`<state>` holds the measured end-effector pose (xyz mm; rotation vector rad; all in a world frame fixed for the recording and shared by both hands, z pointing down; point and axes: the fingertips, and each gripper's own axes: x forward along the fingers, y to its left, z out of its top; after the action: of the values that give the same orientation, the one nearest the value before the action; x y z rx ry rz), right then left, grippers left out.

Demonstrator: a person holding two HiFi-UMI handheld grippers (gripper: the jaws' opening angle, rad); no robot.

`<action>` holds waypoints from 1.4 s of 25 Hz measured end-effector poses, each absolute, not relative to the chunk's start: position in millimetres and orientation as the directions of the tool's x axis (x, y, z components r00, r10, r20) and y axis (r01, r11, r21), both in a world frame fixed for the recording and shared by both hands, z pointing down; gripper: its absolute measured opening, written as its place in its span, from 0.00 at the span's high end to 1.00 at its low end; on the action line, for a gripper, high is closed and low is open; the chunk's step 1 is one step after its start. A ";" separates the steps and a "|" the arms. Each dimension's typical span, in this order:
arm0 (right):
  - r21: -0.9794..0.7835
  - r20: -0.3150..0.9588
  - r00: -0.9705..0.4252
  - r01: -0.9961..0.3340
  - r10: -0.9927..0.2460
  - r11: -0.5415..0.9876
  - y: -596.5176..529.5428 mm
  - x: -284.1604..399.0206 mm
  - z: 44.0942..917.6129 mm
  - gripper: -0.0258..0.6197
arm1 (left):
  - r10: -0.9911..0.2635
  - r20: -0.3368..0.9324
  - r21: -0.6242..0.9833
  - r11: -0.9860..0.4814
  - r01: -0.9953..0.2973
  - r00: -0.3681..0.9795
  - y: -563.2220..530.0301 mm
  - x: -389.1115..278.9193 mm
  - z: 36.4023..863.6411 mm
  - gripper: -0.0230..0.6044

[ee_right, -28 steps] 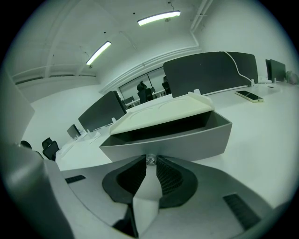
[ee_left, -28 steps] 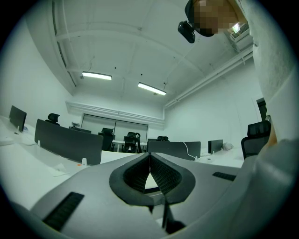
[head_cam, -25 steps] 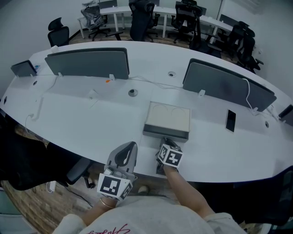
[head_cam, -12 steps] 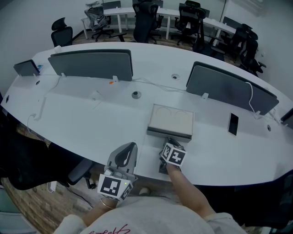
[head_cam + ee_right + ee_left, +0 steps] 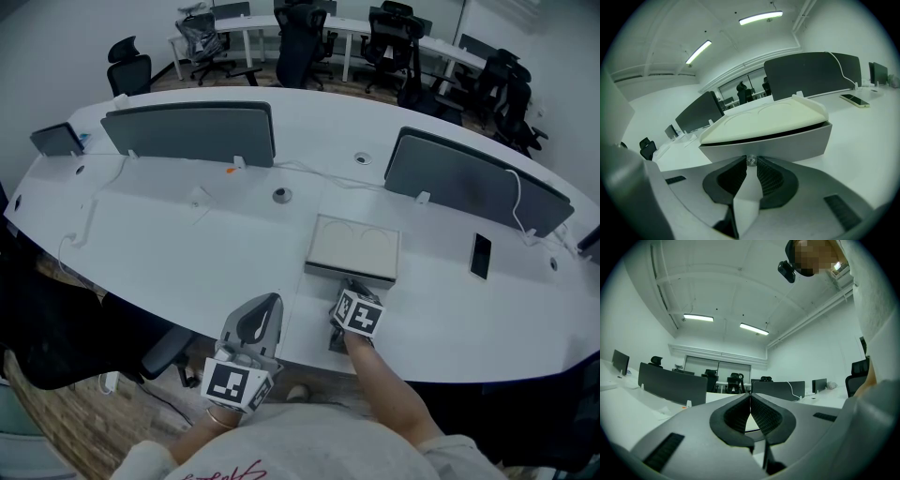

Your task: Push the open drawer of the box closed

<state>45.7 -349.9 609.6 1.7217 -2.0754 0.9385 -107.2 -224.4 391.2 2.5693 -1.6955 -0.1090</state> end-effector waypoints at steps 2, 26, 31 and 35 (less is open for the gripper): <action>-0.294 0.593 -0.247 -0.952 -0.767 0.079 -351.7 46.3 609.6 0.84 | -0.922 -0.024 0.089 -0.387 -0.918 0.386 -224.0 -108.7 391.3 0.95; -0.287 0.595 -0.257 -0.953 -0.761 0.098 -361.6 46.9 610.8 0.84 | -0.936 -0.014 0.078 -0.351 -0.933 0.351 -216.3 -117.4 391.6 0.95; -0.253 0.585 -0.242 -0.961 -0.774 0.110 -356.7 47.7 607.8 0.84 | -0.937 -0.009 0.081 -0.349 -0.934 0.350 -212.6 -117.3 392.3 0.95; -0.263 0.582 -0.268 -0.955 -0.767 0.134 -337.6 44.3 611.4 0.84 | -0.932 -0.018 0.080 -0.363 -0.928 0.363 -209.5 -113.3 393.8 0.95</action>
<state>44.3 -337.6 611.4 1.6745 -2.1100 0.8656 -113.3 -209.5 393.8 2.5468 -1.7400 -0.0917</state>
